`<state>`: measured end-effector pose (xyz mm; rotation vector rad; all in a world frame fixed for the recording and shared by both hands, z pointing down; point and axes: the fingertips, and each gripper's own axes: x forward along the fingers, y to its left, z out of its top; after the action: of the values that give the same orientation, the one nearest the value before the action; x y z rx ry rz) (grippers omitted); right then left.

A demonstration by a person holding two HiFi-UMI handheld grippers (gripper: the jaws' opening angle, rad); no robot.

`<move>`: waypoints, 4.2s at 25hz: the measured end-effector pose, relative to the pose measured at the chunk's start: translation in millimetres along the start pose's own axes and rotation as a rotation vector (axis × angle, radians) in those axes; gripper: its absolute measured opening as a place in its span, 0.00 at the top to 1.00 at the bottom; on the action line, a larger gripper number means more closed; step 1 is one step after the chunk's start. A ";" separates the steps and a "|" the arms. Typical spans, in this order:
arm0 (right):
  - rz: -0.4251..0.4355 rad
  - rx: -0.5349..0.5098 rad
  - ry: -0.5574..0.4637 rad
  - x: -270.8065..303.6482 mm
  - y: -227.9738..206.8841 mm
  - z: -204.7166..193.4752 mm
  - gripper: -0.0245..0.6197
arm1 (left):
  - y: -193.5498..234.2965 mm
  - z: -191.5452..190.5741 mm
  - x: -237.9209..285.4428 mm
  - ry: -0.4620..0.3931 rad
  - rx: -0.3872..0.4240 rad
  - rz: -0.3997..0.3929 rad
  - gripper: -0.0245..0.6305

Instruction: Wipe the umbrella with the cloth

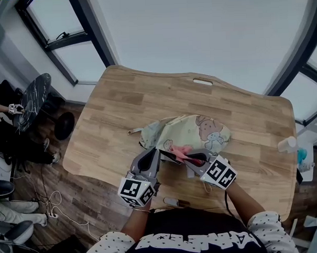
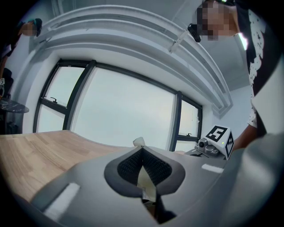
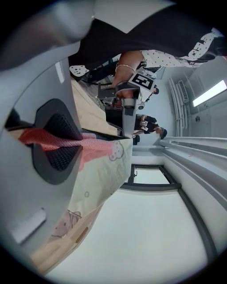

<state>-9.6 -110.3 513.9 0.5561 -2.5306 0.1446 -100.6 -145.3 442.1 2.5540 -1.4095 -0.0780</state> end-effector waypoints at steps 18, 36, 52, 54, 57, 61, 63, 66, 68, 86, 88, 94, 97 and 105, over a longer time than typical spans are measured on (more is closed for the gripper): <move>-0.019 0.005 -0.120 -30.2 -5.0 27.1 0.89 | 2.5 -0.1 0.3 0.003 -0.003 0.008 0.96; -0.297 0.013 -0.076 -44.2 -151.5 12.4 0.89 | 10.0 -3.9 -1.1 0.020 -0.002 0.022 0.96; -0.232 0.055 0.024 -17.6 -130.1 -34.6 0.89 | 11.1 -4.4 -1.2 0.028 0.007 0.026 0.96; -0.223 0.061 0.029 -18.3 -121.5 -37.8 0.89 | 10.7 -4.2 -0.9 0.029 0.004 0.023 0.96; -0.213 0.070 0.040 -19.7 -109.2 -44.6 0.89 | 9.5 -4.8 0.8 0.032 0.002 0.012 0.96; -0.196 0.080 0.055 -21.6 -93.0 -52.0 0.89 | 7.6 -3.7 2.8 0.035 0.004 -0.006 0.96; -0.184 0.078 0.062 -21.0 -84.3 -54.0 0.89 | 7.8 -3.5 2.8 0.035 0.005 -0.013 0.96; -0.180 0.078 0.069 -20.6 -73.1 -55.1 0.89 | 8.6 -4.0 2.7 0.039 0.001 -0.024 0.96; -0.176 0.080 0.072 -20.5 -66.2 -56.3 0.89 | 8.2 -4.0 2.8 0.040 -0.004 -0.031 0.96; -0.131 0.113 0.107 -16.7 -7.9 -68.5 0.89 | 1.9 -4.2 2.5 0.039 -0.005 -0.087 0.96; -0.135 0.117 0.107 -18.0 -6.9 -68.2 0.89 | 1.6 -4.5 2.1 0.039 -0.005 -0.088 0.96; -0.189 0.111 0.040 -32.5 -21.1 -49.0 0.89 | 0.4 -1.0 3.3 0.033 -0.003 -0.093 0.96; -0.232 0.115 -0.012 -43.1 -37.2 -35.2 0.89 | -0.7 -0.6 3.0 0.035 -0.001 -0.096 0.96; -0.433 0.117 -0.035 -73.2 -117.8 -24.0 0.89 | 1.2 -2.2 3.2 0.049 0.009 -0.106 0.96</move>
<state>107.4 -186.1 494.3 1.1438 -2.3798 0.1233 -99.5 -148.3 444.7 2.6179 -1.2598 -0.0268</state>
